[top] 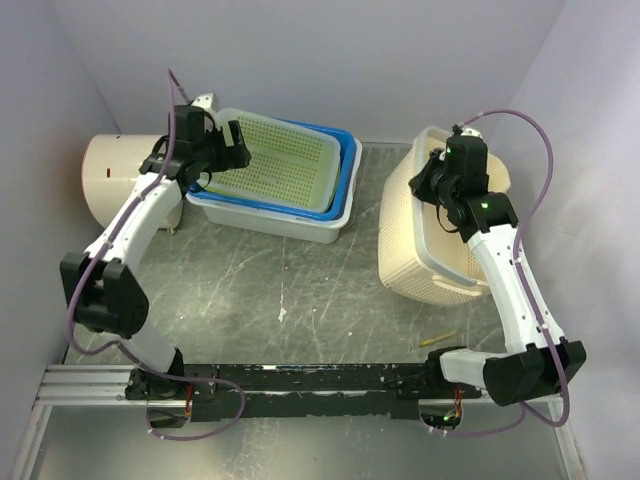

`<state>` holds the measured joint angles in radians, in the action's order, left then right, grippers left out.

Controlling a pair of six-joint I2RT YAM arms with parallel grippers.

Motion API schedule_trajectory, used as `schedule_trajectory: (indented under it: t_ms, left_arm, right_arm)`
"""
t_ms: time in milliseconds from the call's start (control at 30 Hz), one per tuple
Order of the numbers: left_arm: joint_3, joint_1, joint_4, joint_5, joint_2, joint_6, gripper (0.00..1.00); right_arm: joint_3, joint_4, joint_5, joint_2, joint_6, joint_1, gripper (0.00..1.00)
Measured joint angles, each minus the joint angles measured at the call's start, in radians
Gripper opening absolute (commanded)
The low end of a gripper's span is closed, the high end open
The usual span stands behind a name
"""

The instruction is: Turn the large container upside down

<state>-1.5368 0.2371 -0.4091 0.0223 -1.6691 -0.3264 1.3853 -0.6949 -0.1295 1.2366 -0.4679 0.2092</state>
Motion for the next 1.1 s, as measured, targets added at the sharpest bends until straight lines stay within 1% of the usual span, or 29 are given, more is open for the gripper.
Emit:
schedule_trajectory:
  t_ms: [133, 267, 400, 500, 567, 700, 733, 800, 833, 900, 967, 1000, 1100]
  left_arm:
    - [0.005, 0.01, 0.004, 0.067, 0.11, -0.003, 0.99]
    - [0.01, 0.013, 0.005, 0.118, 0.174, -0.005, 1.0]
    - [0.025, 0.016, 0.003, 0.164, 0.2, -0.007, 1.0]
    - [0.044, 0.028, 0.0, 0.182, 0.201, -0.007, 1.0]
    - [0.057, 0.045, -0.007, 0.189, 0.201, -0.007, 1.0]
    - [0.066, 0.085, -0.016, 0.202, 0.201, -0.007, 1.0]
    - [0.066, 0.093, -0.016, 0.205, 0.201, -0.007, 1.0]
    - [0.068, 0.104, -0.016, 0.208, 0.201, -0.007, 1.0]
    - [0.071, 0.108, -0.015, 0.209, 0.201, -0.007, 1.0]
    - [0.081, 0.113, -0.015, 0.209, 0.201, -0.007, 1.0]
    - [0.089, 0.116, -0.017, 0.209, 0.2, -0.007, 1.0]
    - [0.09, 0.117, -0.019, 0.209, 0.2, -0.007, 0.99]
    - [0.09, 0.12, -0.024, 0.209, 0.199, -0.007, 0.99]
  right_arm:
    - [-0.014, 0.108, 0.157, 0.014, -0.08, -0.031, 0.0]
    - [-0.079, 0.23, 0.315, 0.014, -0.173, -0.108, 0.0]
    - [-0.196, 0.403, 0.492, 0.013, -0.307, -0.26, 0.0]
    - [-0.302, 0.566, 0.632, 0.012, -0.439, -0.357, 0.0]
    - [-0.333, 0.615, 0.675, 0.012, -0.494, -0.389, 0.0]
    - [-0.325, 0.611, 0.714, 0.008, -0.5, -0.395, 0.0]
    - [-0.31, 0.586, 0.714, 0.008, -0.483, -0.392, 0.04]
    - [-0.268, 0.507, 0.692, 0.012, -0.426, -0.383, 0.22]
    - [-0.238, 0.46, 0.668, 0.018, -0.391, -0.375, 0.33]
    - [-0.187, 0.399, 0.598, 0.033, -0.317, -0.349, 0.5]
    - [-0.146, 0.354, 0.514, 0.047, -0.245, -0.293, 0.6]
    - [-0.13, 0.335, 0.48, 0.055, -0.217, -0.258, 0.62]
    - [-0.051, 0.238, 0.352, 0.113, -0.116, -0.096, 0.71]
